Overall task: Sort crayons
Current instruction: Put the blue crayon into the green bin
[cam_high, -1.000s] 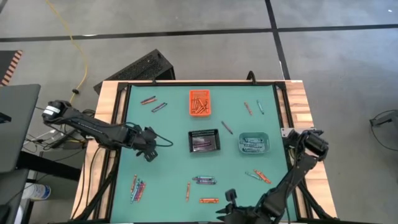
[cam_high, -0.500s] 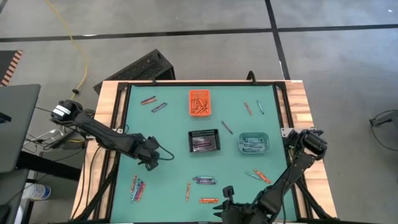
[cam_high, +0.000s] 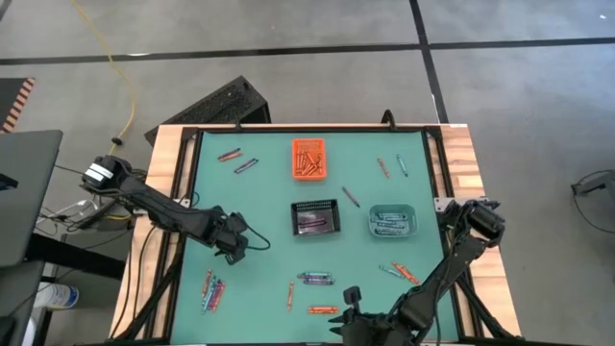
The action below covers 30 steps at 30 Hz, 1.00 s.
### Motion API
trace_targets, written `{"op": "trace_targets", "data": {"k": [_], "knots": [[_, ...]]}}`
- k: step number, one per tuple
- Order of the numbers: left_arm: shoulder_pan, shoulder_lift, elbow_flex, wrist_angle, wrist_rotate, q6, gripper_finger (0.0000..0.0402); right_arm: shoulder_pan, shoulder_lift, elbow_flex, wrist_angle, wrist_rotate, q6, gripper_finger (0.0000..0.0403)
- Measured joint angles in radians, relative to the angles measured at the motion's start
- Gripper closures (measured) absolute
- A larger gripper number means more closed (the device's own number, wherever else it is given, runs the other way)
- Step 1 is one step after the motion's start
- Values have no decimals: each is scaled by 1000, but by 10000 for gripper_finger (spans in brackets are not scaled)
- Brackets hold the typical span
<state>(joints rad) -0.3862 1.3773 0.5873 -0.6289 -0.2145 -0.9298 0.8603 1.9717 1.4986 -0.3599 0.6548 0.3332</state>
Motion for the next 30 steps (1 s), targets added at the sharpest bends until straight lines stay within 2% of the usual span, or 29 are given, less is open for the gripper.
{"op": "trace_targets", "data": {"k": [9, 18, 23, 30], "knots": [[0, 2, -1, 18, 12, 22, 387, 0, 0, 0, 0, 0, 0, 321], [2, 8, 34, 79, 19, 133, 381, 0, 0, 0, 0, 0, 0, 321], [-1, 6, 71, 238, 48, 242, 384, -4, 0, 0, -1, -1, 6, 321], [-14, 5, 72, 700, 150, 485, 385, -13, 0, 0, -5, 0, 18, 321]]}}
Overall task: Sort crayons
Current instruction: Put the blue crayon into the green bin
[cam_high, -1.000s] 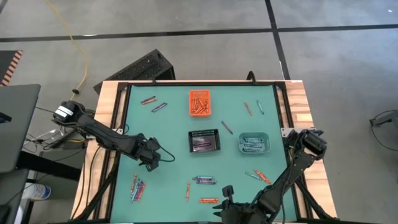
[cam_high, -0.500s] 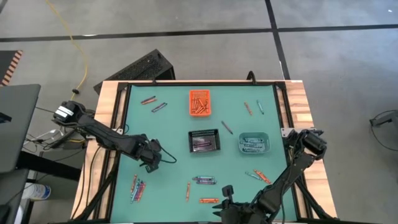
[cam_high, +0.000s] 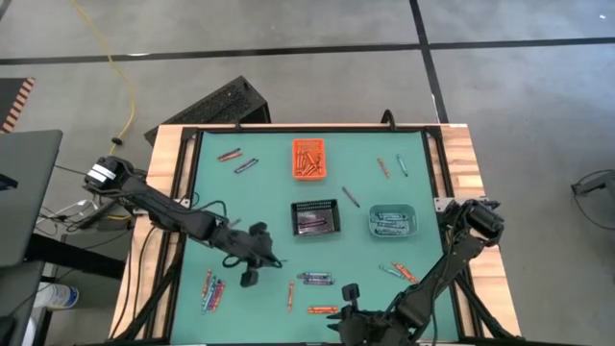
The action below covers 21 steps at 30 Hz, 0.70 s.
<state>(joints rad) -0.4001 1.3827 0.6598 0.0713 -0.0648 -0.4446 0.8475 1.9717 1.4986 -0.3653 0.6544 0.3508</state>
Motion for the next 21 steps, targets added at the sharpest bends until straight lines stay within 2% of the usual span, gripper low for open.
{"op": "trace_targets", "data": {"k": [4, 9, 14, 21], "knots": [[20, 5, 1, 214, 13, 52, 385, 0, 0, 0, 0, 0, 0, 321], [82, 108, 80, 246, 18, 98, 386, -3, 0, 0, 0, 1, -8, 321], [169, 312, 288, 228, 84, 223, 386, -6, -1, 0, 1, 3, -8, 321], [296, 544, 650, 141, 248, 372, 386, 12, -2, 0, -34, 2, 55, 321]]}}
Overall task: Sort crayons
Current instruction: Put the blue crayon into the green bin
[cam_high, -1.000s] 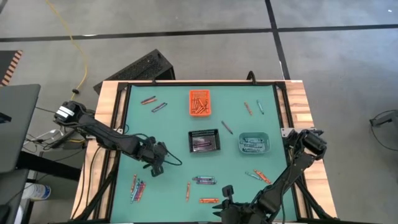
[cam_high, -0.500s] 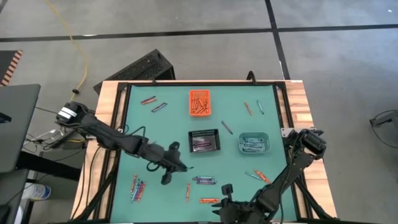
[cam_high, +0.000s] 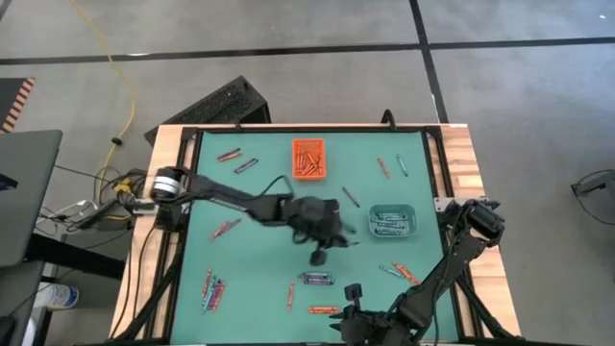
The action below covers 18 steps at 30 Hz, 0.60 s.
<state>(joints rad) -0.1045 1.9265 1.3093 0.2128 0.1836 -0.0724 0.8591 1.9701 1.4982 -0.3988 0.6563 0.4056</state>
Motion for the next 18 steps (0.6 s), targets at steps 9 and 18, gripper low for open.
{"op": "trace_targets", "data": {"k": [9, 18], "knots": [[72, 299, 352, -24, 182, 12, 386, 122, -4, 0, -106, 63, 149, 321], [71, 525, 619, -15, 166, 63, 386, 298, -51, 0, -337, 368, 368, 321]]}}
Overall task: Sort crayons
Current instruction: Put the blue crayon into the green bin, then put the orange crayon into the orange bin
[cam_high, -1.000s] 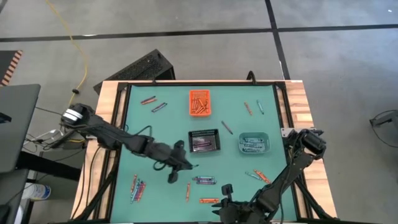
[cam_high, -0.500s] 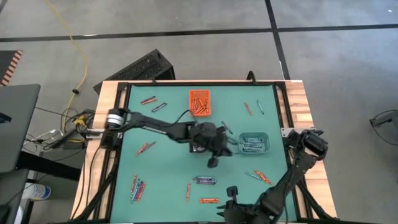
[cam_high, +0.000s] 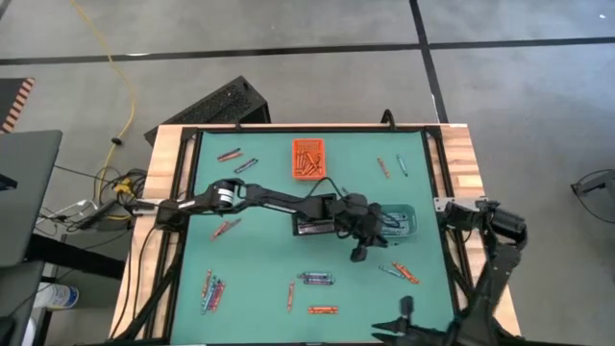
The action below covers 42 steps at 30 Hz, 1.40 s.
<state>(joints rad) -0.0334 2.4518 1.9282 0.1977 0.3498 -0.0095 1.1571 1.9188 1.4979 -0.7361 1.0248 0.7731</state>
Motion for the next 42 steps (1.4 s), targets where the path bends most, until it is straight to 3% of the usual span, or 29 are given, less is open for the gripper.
{"op": "trace_targets", "data": {"k": [6, 11, 19, 29, 42], "knots": [[0, 74, 100, 1, -48, 12, 386, 86, -28, 0, -56, 219, 46, 321], [0, 85, 119, 4, -113, 40, 386, 107, -30, 0, -72, 302, 39, 321], [23, 86, 119, 61, -201, 84, 386, 73, -30, 0, -74, 306, 34, 321], [64, 86, 119, -69, -327, 23, 381, 32, -30, 0, -96, 257, 33, 321], [68, 57, 118, -204, -328, 65, 282, 10, -30, 1, -103, 237, 30, 321]]}}
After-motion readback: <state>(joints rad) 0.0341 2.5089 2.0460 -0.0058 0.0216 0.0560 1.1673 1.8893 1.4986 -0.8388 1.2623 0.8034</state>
